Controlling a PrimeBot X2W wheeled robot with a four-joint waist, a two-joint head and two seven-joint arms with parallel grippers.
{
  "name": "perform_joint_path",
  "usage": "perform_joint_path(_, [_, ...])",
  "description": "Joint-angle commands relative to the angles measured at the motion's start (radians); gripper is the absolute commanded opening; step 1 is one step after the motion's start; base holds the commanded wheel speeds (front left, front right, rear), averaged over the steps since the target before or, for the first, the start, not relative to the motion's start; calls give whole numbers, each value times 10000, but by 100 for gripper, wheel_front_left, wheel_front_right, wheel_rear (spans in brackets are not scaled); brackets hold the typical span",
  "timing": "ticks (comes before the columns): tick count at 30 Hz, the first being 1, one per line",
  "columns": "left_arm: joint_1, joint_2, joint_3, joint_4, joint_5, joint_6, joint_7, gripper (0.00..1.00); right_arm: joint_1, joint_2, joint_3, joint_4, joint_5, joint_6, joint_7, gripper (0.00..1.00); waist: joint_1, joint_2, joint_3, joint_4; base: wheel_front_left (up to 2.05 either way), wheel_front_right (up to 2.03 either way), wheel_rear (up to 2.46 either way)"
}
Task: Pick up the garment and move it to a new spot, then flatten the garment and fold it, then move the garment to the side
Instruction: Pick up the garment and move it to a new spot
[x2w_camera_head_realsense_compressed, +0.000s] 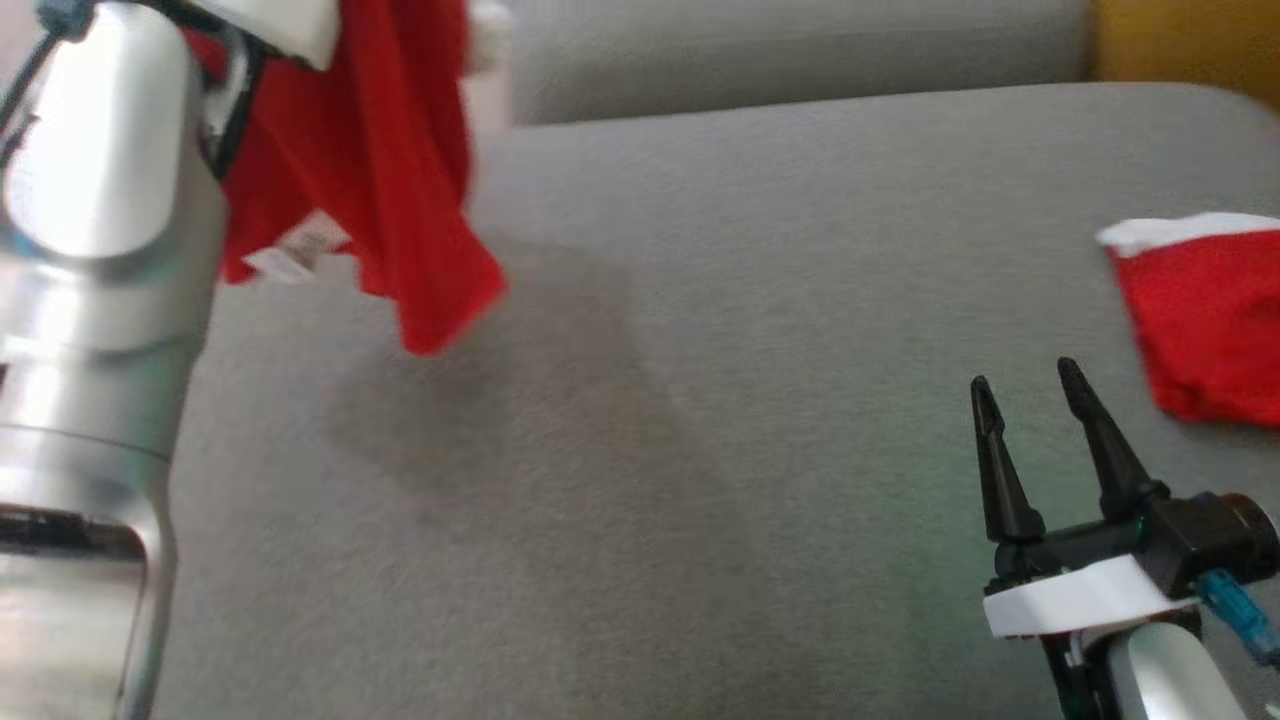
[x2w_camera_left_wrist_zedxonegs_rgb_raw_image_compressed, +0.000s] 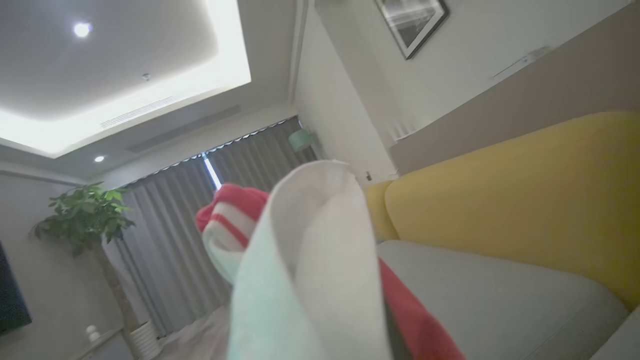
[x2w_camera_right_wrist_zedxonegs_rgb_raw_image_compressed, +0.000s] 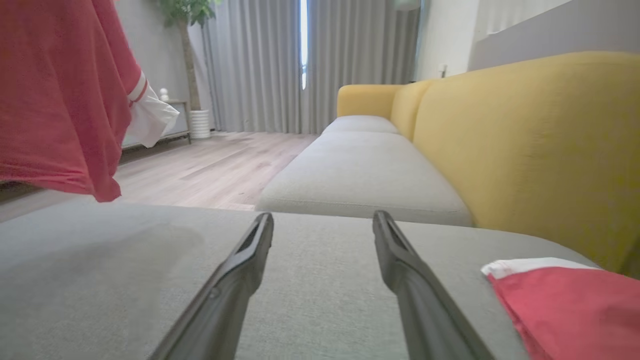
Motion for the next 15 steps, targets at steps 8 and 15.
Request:
perform_joint_path(8, [1691,-197,-846,-1551,-1062,-56,417,0,49,217,277,-438,-18,65,-28,100,3,0,-896,-2015,0,0,0])
perform_joint_path(15, [4979,-948,-1716,-1863,-1487,129,37,0,-66,350,381,-474,63,65,-28,100,3,0,-163,-2357,0,0,0])
